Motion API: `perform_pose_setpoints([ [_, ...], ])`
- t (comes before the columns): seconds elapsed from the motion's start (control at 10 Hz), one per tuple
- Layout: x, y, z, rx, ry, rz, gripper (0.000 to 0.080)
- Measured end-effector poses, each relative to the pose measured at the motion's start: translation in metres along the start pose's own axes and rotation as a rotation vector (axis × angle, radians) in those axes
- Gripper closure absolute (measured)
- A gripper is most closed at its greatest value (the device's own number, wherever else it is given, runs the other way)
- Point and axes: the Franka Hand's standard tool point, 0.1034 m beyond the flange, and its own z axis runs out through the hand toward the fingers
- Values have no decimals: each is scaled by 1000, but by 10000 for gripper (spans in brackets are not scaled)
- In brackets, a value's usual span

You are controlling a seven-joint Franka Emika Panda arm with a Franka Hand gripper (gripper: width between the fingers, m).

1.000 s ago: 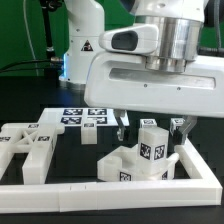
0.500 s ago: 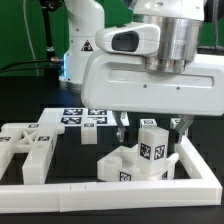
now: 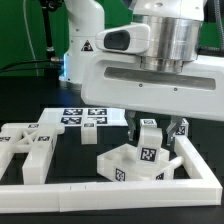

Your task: Assemble chair

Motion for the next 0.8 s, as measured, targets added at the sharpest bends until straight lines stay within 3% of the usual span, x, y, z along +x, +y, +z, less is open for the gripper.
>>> perform_pose_setpoints([
  [0.5, 2, 2, 2, 0, 9, 391, 512],
  [0.8, 1, 2, 4, 50, 8, 875, 512],
])
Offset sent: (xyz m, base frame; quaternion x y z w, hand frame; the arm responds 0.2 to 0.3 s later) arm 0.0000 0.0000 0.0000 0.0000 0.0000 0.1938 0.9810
